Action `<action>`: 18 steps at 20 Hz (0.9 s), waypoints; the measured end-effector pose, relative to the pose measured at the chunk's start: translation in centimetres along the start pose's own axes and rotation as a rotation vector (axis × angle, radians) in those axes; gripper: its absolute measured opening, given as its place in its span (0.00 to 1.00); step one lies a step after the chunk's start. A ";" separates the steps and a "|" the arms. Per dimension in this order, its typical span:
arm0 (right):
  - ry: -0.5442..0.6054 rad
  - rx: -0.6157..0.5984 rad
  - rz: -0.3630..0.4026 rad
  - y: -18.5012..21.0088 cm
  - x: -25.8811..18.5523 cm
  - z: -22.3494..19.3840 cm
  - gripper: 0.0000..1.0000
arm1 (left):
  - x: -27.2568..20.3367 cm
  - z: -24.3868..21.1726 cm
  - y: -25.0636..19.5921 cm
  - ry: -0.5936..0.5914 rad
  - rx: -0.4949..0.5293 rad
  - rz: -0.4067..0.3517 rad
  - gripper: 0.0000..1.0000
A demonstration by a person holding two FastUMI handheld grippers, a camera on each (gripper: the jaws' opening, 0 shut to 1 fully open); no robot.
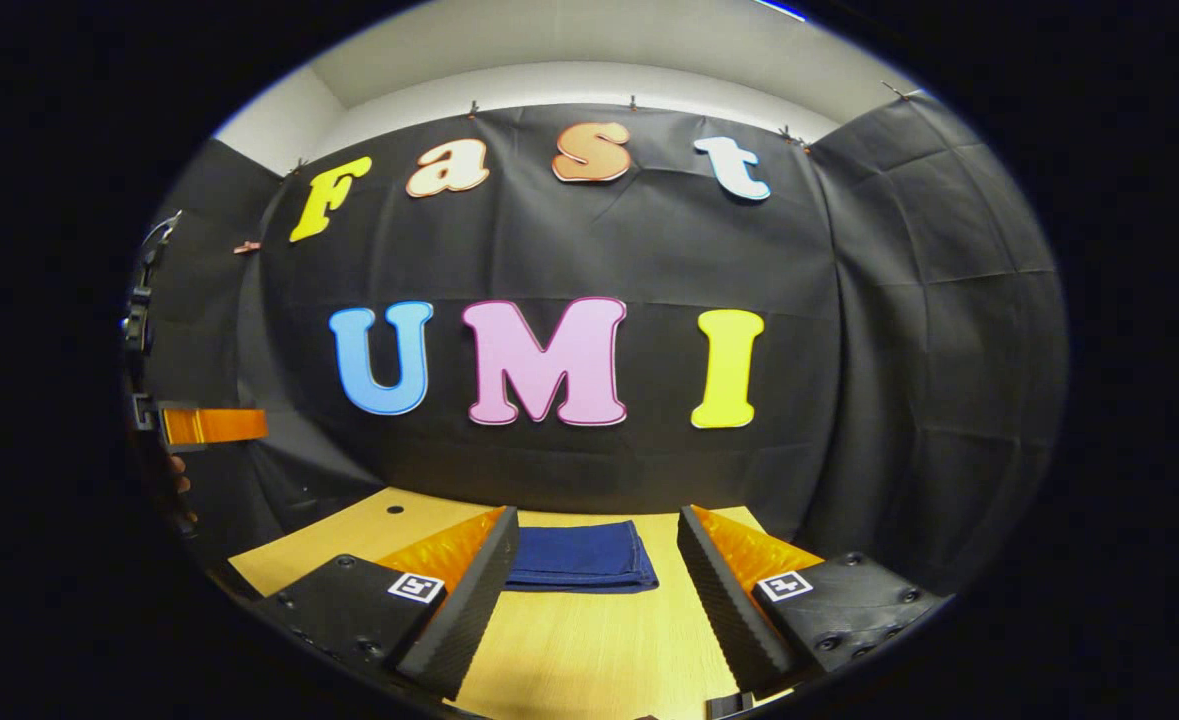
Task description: Grasp the waist and the cuffs of the jeans and fold them to make the two legs overlap; first hold the waist and fold one-third of the jeans toward the cuffs, then hold the cuffs and fold the remaining one-third in the same direction to finish folding.
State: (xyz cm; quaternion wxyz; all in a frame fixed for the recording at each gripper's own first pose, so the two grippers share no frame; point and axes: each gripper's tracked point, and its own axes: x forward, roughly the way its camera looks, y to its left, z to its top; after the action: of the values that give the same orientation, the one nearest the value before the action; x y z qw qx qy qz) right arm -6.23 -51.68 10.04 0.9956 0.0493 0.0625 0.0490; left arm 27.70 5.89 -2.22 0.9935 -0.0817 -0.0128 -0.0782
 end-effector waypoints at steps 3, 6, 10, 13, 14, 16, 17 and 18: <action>0.010 0.014 0.052 -0.4 -0.5 -0.2 0.97 | -0.1 0.6 -1.8 -0.019 0.026 0.014 0.96; 0.008 0.032 0.077 -0.8 -0.4 0.1 0.97 | -0.3 0.8 -3.0 -0.027 0.041 0.013 0.97; 0.018 0.033 0.099 -1.3 -0.4 0.0 0.97 | -0.7 0.6 -3.8 -0.024 0.034 0.033 0.96; -0.006 0.027 0.109 -1.4 -0.2 0.7 0.97 | -0.9 0.5 -3.6 -0.021 0.054 0.056 0.96; -0.010 0.017 0.107 -1.4 -0.1 0.8 0.97 | -1.1 0.6 -3.4 -0.023 0.061 0.061 0.96; -0.004 0.002 0.107 -1.3 0.0 0.5 0.97 | -1.2 0.7 -3.3 -0.028 0.063 0.065 0.96; -0.006 -0.007 0.105 -1.2 0.1 0.6 0.97 | -1.3 0.7 -3.1 -0.028 0.062 0.066 0.96; -0.011 -0.011 0.106 -1.1 0.1 0.7 0.97 | -1.3 0.7 -3.0 -0.028 0.062 0.067 0.96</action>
State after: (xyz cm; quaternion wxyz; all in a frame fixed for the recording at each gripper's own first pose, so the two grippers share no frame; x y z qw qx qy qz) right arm -5.92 -52.85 10.62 0.9922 0.0472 0.0540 0.1019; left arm 25.94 3.30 -1.13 0.9973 -0.0524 -0.0265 -0.0435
